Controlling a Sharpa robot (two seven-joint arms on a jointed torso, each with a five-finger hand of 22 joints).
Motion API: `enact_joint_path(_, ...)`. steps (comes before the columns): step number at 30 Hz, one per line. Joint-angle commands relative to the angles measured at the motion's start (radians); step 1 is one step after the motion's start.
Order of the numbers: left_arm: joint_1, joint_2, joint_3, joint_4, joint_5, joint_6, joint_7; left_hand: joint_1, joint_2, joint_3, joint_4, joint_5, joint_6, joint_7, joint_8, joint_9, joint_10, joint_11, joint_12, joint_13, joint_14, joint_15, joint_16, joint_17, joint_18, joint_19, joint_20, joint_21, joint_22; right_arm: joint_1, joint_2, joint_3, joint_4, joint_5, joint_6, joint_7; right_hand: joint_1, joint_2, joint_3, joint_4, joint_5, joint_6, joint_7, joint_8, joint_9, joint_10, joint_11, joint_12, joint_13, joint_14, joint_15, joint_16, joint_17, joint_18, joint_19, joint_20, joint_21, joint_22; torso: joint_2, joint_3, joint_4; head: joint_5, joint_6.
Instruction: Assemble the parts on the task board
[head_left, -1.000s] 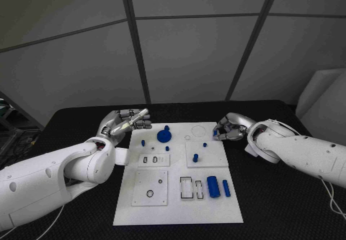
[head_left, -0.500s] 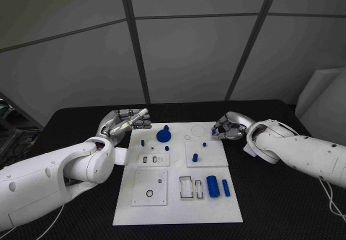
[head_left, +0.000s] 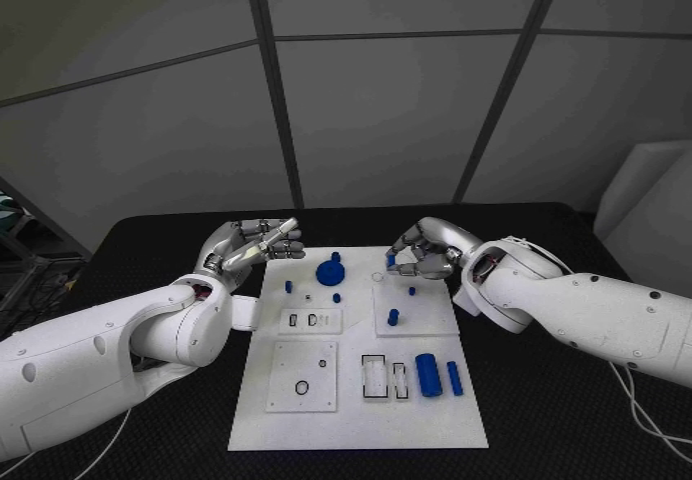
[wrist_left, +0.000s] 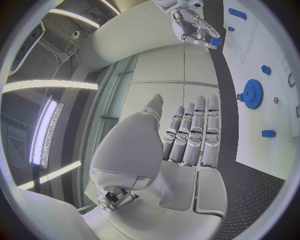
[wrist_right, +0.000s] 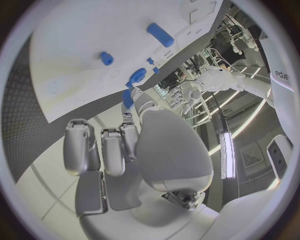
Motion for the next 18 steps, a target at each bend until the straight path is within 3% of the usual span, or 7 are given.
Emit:
enact_joint_path(1, 0.001, 0.004, 0.001, -0.002, -0.002, 0.013, 0.005, -0.001, 0.007, 0.001, -0.008, -0.005, 0.002, 0.005, -0.004, 0.0, -0.001, 0.005, -0.006, 0.001, -0.001, 0.003, -0.003, 0.001, -0.012, -0.005, 0.0, 0.006, 0.001, 0.002, 0.046, 0.001, 0.009, -0.067, -0.036, -0.063, 0.003, 0.018, 0.008, 0.001, -0.007, 0.0, -0.006, -0.002, 0.008, -0.001, 0.003, -0.006, 0.044, 0.081, 0.001, 0.005, 0.149, -0.005, -0.001, -0.004, 0.004, 0.059, 0.001, -0.001, 0.0028, 0.01, 0.0)
enact_joint_path(4, 0.001, 0.009, 0.001, -0.005, -0.002, 0.015, 0.005, -0.001, 0.007, 0.001, -0.008, -0.005, 0.002, 0.005, -0.004, 0.0, -0.001, 0.005, -0.006, 0.001, -0.001, 0.003, -0.003, 0.001, -0.012, -0.005, 0.0, 0.006, 0.001, 0.002, 0.087, -0.001, 0.008, -0.096, -0.036, -0.073, 0.003, 0.019, 0.008, 0.001, -0.008, 0.0, -0.006, -0.002, 0.008, -0.001, 0.003, -0.006, 0.043, 0.081, 0.001, 0.004, 0.148, -0.005, -0.002, -0.004, 0.003, 0.057, 0.002, -0.0026, 0.0051, 0.011, -0.002)
enact_joint_path(7, 0.001, 0.014, 0.001, -0.01, -0.002, 0.015, 0.004, -0.001, 0.007, 0.001, -0.008, -0.005, 0.002, 0.005, -0.004, 0.0, -0.001, 0.005, -0.006, 0.001, -0.001, 0.003, -0.003, 0.001, -0.012, -0.005, 0.0, 0.006, 0.001, -0.001, 0.125, -0.005, 0.01, -0.128, -0.034, -0.095, 0.004, 0.019, 0.011, 0.0, -0.007, -0.002, -0.006, -0.003, 0.008, -0.004, 0.003, -0.01, 0.04, 0.08, 0.001, 0.003, 0.146, -0.005, -0.003, -0.004, 0.002, 0.056, 0.003, -0.0011, 0.0043, 0.019, -0.005)
enact_joint_path(12, 0.002, 0.015, 0.001, -0.013, -0.002, 0.015, 0.003, -0.001, 0.007, 0.0, -0.008, -0.005, 0.002, 0.005, -0.005, 0.0, -0.001, 0.005, -0.006, 0.001, -0.001, 0.004, -0.004, 0.001, -0.012, -0.005, 0.0, 0.006, 0.001, -0.006, 0.17, -0.019, 0.017, -0.163, -0.026, -0.134, 0.005, 0.017, 0.015, -0.003, 0.0, -0.005, -0.004, -0.005, 0.007, -0.007, 0.004, -0.014, 0.037, 0.08, 0.002, 0.002, 0.144, -0.004, -0.005, -0.003, 0.001, 0.055, 0.004, 0.0017, -0.0011, 0.034, -0.011)
enact_joint_path(18, 0.002, 0.016, 0.001, -0.014, -0.002, 0.015, 0.003, -0.002, 0.007, 0.0, -0.008, -0.005, 0.002, 0.005, -0.005, 0.0, 0.0, 0.005, -0.006, 0.001, -0.001, 0.004, -0.004, 0.002, -0.012, -0.005, 0.0, 0.007, 0.001, -0.014, 0.204, -0.039, 0.016, -0.186, -0.001, -0.164, 0.002, 0.014, 0.016, -0.003, 0.002, -0.006, -0.003, -0.006, 0.007, -0.008, 0.005, -0.015, 0.036, 0.079, 0.003, 0.001, 0.143, -0.004, -0.005, -0.002, 0.0, 0.054, 0.003, 0.0001, -0.001, 0.038, -0.016)
